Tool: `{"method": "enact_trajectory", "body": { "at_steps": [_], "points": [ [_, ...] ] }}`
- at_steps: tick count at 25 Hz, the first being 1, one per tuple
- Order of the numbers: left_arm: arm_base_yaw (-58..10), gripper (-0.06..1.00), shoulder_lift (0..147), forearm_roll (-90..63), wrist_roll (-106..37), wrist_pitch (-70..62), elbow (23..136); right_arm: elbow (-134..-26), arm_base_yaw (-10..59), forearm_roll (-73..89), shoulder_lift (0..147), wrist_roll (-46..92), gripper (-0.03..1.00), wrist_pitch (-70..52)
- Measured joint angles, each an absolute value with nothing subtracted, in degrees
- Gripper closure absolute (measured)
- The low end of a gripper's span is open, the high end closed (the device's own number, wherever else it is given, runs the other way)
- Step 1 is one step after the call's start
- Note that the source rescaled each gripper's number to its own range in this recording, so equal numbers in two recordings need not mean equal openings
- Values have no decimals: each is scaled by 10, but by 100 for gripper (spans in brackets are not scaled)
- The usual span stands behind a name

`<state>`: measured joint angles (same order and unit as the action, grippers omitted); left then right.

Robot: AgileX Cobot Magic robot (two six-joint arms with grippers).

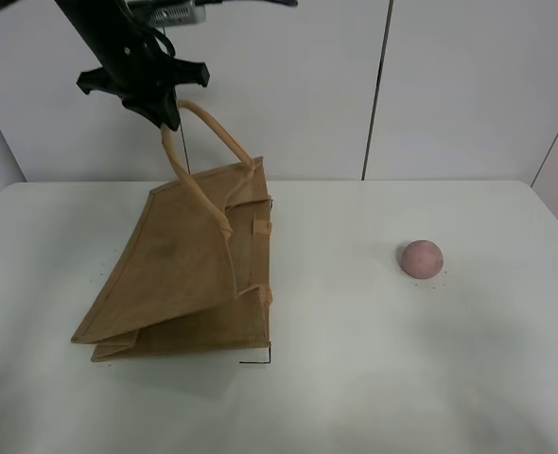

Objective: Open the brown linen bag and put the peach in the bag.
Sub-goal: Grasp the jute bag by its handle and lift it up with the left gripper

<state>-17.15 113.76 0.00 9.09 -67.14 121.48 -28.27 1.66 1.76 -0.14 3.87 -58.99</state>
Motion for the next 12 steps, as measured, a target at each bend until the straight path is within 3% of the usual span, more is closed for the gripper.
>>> {"method": "enact_trajectory", "body": {
  "at_steps": [12],
  "points": [
    [-171,94,1033,0,89,-672,1215,-291,17,13,32,39,-3,-586]
  ]
}}
